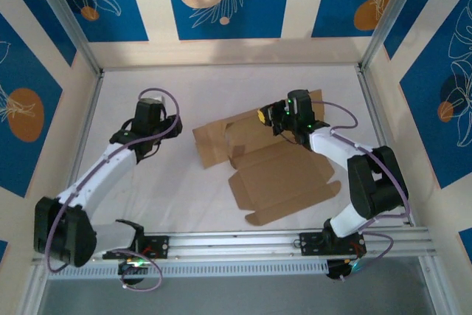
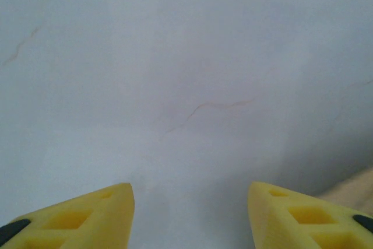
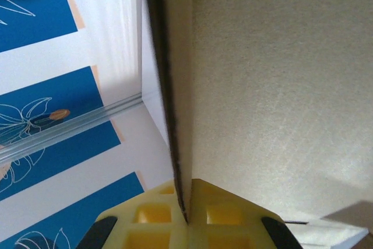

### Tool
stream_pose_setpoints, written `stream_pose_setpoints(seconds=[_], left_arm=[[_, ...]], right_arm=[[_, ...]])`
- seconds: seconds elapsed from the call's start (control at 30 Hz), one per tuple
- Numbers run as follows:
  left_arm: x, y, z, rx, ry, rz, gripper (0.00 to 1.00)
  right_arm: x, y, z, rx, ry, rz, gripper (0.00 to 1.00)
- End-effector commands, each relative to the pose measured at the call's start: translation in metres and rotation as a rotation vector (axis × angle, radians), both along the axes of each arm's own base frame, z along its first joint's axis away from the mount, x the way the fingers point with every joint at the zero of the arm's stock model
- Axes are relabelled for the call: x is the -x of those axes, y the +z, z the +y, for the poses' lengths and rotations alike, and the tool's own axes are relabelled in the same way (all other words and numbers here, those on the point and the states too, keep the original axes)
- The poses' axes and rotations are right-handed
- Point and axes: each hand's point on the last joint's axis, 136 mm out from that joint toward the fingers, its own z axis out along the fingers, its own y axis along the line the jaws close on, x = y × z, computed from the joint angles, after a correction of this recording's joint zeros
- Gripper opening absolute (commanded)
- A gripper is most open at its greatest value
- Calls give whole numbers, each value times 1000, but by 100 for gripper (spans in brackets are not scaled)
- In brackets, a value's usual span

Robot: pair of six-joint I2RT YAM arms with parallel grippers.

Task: Fold the paper box

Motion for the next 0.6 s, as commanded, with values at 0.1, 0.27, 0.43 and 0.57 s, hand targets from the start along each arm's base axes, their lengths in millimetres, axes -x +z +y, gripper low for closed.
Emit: stream_pose_setpoints(seconds=[0.1,0.27,0.43,0.57], left_arm=[[-2,-49,-38,66,-229,137,53],[1,-57,-61,154,-342,147,52],[-6,-45,-57,128,-335,79,55],[-16,-35,-41,51,-266,45,56]], right_arm=[[1,18,-1,-10,37,-88,0],[-11,30,4,-75,61,-128,0],[-33,57,22,-138,122,-207,0],[-41,65,29,-159,145,-247,0]])
